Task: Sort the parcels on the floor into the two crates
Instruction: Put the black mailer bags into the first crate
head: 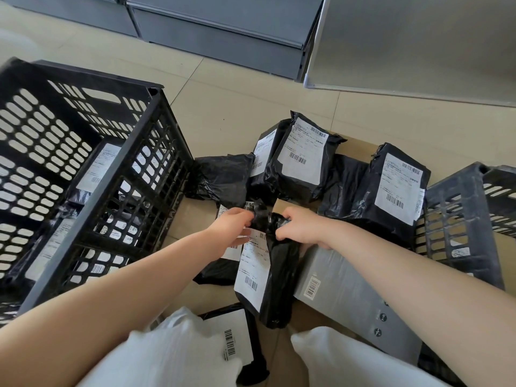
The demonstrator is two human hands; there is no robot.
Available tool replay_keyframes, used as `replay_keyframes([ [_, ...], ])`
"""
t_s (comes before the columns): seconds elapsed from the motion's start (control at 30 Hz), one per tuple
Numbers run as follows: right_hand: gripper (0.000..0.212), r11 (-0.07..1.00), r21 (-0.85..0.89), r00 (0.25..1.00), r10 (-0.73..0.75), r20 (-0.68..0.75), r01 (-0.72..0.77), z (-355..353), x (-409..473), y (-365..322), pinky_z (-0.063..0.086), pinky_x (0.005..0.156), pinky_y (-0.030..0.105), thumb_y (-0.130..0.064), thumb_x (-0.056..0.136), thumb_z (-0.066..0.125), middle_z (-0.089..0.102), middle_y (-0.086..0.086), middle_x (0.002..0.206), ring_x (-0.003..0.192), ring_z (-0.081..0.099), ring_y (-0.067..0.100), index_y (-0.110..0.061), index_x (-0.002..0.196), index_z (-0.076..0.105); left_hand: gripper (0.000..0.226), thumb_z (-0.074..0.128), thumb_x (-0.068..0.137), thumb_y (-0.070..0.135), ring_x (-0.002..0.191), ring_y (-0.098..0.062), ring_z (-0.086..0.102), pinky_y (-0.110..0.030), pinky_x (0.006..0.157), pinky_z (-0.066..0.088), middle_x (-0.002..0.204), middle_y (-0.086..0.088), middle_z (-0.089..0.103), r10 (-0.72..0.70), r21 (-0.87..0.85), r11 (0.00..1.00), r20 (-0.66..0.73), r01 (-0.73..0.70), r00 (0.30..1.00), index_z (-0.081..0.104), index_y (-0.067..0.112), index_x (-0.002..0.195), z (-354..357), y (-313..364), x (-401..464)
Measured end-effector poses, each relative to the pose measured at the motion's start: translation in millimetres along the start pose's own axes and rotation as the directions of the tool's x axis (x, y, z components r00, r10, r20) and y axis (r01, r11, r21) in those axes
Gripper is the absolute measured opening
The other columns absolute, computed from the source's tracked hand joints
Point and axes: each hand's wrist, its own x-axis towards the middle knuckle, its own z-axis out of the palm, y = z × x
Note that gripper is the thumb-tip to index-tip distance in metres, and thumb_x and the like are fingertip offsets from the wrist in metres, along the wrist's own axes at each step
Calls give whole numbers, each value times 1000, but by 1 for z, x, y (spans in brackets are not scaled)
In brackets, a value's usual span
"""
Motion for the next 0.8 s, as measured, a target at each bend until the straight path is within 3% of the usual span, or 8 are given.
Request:
replay_keyframes([
  [0.07, 45, 993, 113, 999, 32, 3, -32, -7, 0, 2, 58, 85, 44, -22, 65, 70, 63, 12, 107, 100, 63, 29, -10, 108, 61, 36, 53, 96, 25, 111, -21, 57, -35, 96, 51, 119, -4, 57, 19, 140, 990, -58, -11, 998, 54, 18, 131, -5, -5, 5],
  [0.13, 42, 973, 227, 999, 43, 22, -47, -16, 1, 5, 59, 85, 52, -21, 62, 68, 66, 15, 110, 103, 65, 34, -9, 103, 65, 40, 54, 95, 26, 113, -21, 51, -36, 99, 45, 122, -2, 53, 32, 217, 976, -80, -14, 996, 50, 22, 134, -9, -8, 6],
  [0.27, 7, 882, 471, 1000, -13, -12, 16, -28, -1, 10, 57, 62, 35, -11, 79, 65, 63, 9, 85, 75, 65, 23, -15, 84, 64, 41, 52, 97, 45, 113, -20, 59, -42, 100, 48, 123, 2, 62, -26, 133, 991, 45, 19, 999, 50, 27, 134, -12, -12, -2],
  [0.37, 9, 789, 606, 994, -49, -95, 97, -35, -2, 13, 50, 59, 27, -13, 82, 65, 64, 6, 82, 73, 62, 18, -20, 77, 64, 40, 51, 96, 55, 101, -24, 72, -43, 92, 55, 111, -2, 75, -70, 13, 998, 172, 69, 983, 60, 27, 122, -17, -14, -13],
  [0.43, 3, 743, 659, 992, -47, -117, 114, -37, -3, 13, 45, 59, 27, -19, 76, 67, 65, 4, 83, 73, 60, 17, -20, 78, 66, 47, 53, 92, 59, 101, -22, 72, -41, 99, 52, 109, -3, 76, -92, -40, 994, 221, 103, 971, 67, 23, 119, -22, -14, -15],
  [0.53, 7, 688, 715, 990, -42, -132, 124, -38, -1, 13, 44, 66, 30, -15, 87, 60, 66, 5, 87, 75, 60, 16, -17, 87, 67, 49, 56, 89, 60, 105, -20, 71, -39, 107, 44, 111, -3, 75, -110, -46, 991, 270, 127, 957, 69, 22, 118, -28, -11, -19],
  [0.63, 18, 580, 798, 981, -4, -195, 161, -39, 2, 8, 46, 77, 36, -9, 93, 51, 67, 6, 94, 78, 61, 17, -15, 106, 63, 44, 57, 91, 54, 104, -17, 71, -35, 103, 47, 112, -1, 75, -102, -51, 991, 291, 122, 951, 67, 22, 120, -28, -7, -24],
  [0.8, 30, 569, 796, 943, 102, -317, 206, -39, 9, -3, 51, 65, 28, 2, 95, 45, 71, 7, 99, 88, 66, 22, -16, 104, 67, 44, 63, 91, 45, 107, -21, 70, -40, 100, 51, 115, -2, 74, -2, -97, 995, 275, 30, 961, 59, 23, 129, -32, 0, -27],
])
